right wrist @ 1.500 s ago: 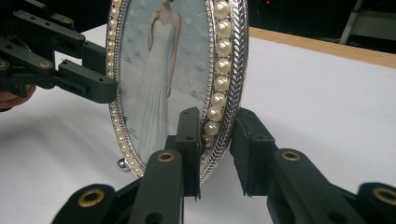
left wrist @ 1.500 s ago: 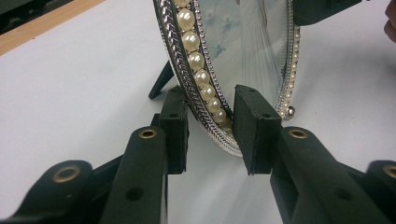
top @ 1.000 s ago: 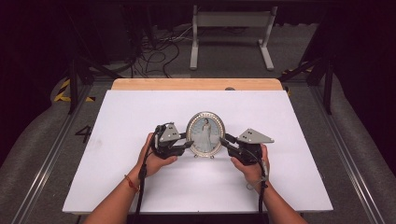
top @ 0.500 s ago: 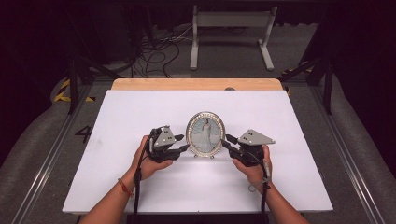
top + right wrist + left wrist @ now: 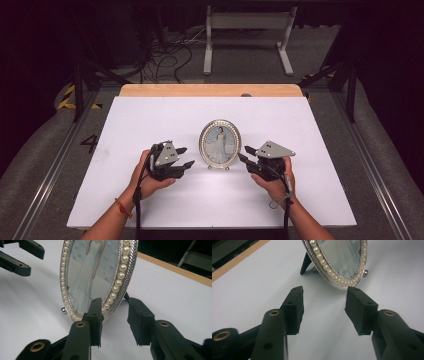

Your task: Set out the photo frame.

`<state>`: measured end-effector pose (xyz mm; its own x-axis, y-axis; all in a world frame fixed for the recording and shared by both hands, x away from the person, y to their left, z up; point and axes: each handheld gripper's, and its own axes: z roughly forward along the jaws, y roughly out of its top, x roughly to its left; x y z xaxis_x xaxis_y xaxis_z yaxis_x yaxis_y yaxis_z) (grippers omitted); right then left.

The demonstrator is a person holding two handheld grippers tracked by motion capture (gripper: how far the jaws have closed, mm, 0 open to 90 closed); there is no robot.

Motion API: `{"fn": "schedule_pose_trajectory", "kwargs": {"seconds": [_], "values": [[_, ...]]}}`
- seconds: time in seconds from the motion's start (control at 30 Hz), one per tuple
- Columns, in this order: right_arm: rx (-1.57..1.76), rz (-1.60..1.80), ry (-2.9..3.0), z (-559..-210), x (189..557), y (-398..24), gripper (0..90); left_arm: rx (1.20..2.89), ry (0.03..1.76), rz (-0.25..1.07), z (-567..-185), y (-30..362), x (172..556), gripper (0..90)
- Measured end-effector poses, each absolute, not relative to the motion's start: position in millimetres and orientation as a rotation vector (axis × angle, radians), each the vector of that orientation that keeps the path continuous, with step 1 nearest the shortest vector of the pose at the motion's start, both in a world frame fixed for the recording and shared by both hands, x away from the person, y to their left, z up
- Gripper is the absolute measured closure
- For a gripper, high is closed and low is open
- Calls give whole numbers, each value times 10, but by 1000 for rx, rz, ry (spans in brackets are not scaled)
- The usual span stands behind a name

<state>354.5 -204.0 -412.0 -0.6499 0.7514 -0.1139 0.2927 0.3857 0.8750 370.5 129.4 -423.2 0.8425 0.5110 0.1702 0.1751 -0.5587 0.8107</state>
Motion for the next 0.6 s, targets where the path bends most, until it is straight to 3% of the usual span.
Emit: {"fn": "schedule_pose_trajectory", "kwargs": {"seconds": [0.23,0.6], "values": [[870,1211,2155,-4087,3533,-2083,565,2158,522,520,-4258,1432,3634,427],[822,1155,2176,-4126,3454,-2250,375,2208,530,573,-4301,1611,3513,293]]}}
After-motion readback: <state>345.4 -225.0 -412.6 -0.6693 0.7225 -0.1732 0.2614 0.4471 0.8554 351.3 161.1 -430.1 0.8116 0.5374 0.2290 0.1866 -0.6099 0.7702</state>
